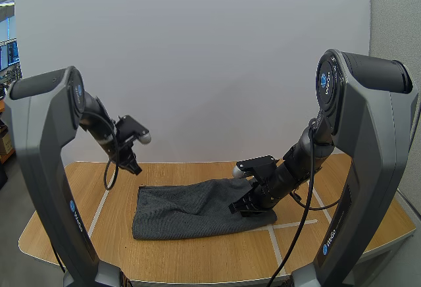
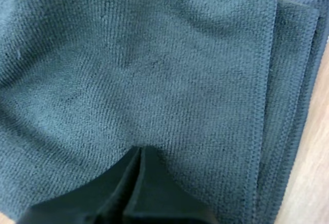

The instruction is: Fold the towel

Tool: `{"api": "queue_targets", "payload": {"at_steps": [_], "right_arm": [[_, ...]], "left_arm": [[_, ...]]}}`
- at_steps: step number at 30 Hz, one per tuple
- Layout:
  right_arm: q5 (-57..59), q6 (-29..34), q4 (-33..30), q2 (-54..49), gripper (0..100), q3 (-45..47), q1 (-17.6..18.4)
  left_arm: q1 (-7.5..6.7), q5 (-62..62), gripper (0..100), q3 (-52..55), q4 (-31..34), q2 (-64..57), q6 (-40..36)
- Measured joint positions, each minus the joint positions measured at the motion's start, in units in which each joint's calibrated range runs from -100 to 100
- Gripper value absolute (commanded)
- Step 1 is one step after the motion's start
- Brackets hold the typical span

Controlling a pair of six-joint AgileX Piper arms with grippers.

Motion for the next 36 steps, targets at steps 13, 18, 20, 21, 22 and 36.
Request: {"api": "queue_targets", "payload": {"at_steps": [13, 18, 20, 21, 22, 36], "right_arm": [[0.34, 0.01, 0.0, 0.0, 0, 0.0, 0.0], [0.34, 0.01, 0.0, 0.0, 0, 0.0, 0.0], [0.52, 0.01, 0.0, 0.0, 0, 0.0, 0.0], [0.52, 0.01, 0.0, 0.0, 0, 0.0, 0.0], [0.52, 0.01, 0.0, 0.0, 0, 0.0, 0.0], [0.71, 0.01, 0.03, 0.0, 0, 0.0, -0.14]], "left_arm": [[-8.4, 25.23, 100, -1.41, -6.49, -5.53, 9.72], [-11.71, 23.38, 100, -1.41, -3.53, -2.88, 9.84], [-12.49, 21.6, 100, -1.41, -3.08, -1.78, 10.16], [-12.77, 20.62, 100, -1.41, -2.95, -1.17, 10.28], [-13.07, 20.12, 100, -1.41, -2.68, -0.51, 10.54], [-13.29, 15.28, 40, -2.32, 0.33, 5.2, 12.62]]}}
